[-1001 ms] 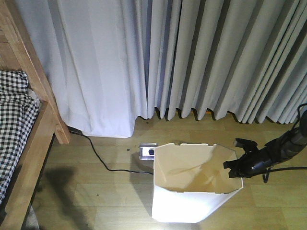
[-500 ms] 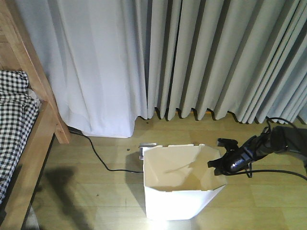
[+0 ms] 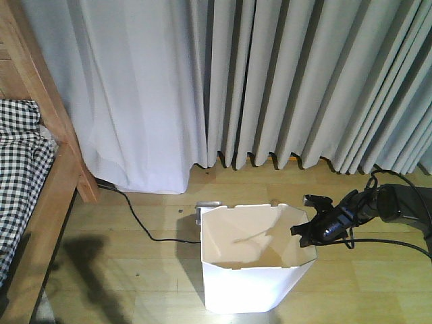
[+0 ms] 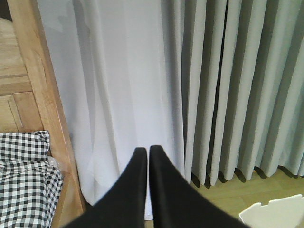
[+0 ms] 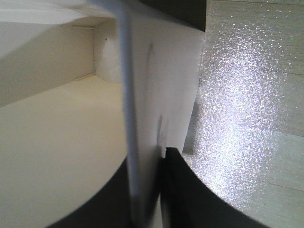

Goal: Move trash bin to bedside with robot
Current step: 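Lower the bin to the floor beside the bed with the right gripper, then open the right gripper and lift it off the bin rim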

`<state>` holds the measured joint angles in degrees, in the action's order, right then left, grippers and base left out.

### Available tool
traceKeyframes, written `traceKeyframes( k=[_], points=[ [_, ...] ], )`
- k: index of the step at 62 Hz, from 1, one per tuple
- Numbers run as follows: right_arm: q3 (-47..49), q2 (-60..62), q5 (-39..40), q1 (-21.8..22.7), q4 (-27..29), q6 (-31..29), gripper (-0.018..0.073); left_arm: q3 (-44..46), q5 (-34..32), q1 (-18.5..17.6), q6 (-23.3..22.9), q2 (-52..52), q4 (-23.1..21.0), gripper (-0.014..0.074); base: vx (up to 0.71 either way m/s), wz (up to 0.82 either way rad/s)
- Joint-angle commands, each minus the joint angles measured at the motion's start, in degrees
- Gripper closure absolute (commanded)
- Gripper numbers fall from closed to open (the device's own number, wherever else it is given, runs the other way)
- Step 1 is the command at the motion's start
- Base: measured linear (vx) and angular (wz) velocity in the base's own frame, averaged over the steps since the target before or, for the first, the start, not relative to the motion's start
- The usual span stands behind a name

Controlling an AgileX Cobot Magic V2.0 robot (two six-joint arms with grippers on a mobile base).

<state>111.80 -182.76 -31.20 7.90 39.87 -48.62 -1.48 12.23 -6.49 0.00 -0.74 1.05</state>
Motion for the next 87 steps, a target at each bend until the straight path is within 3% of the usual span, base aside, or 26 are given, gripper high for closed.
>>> traceKeyframes(
  k=[1, 27, 56, 87],
  points=[
    [0.99, 3.52, -4.62, -0.1, 3.08, -0.49, 0.0497, -1.08, -3.95, -0.34, 0.0, -0.82, -0.24, 0.0603, 0.0, 0.0],
    [0.99, 3.52, -4.43, -0.1, 3.08, -0.55, 0.0384, -1.08, -3.95, -0.34, 0.0, -0.82, -0.24, 0.0603, 0.0, 0.0],
    [0.99, 3.59, -2.81, -0.05, 2.43, -0.96, 0.0076, -1.08, -3.95, -0.34, 0.0, -0.82, -0.24, 0.0603, 0.0, 0.0],
    [-0.46, 8.12, -0.35, -0.13, -0.73, 0.33, 0.0065, -1.08, -3.95, -0.34, 0.0, -0.82, -0.24, 0.0603, 0.0, 0.0]
  ],
)
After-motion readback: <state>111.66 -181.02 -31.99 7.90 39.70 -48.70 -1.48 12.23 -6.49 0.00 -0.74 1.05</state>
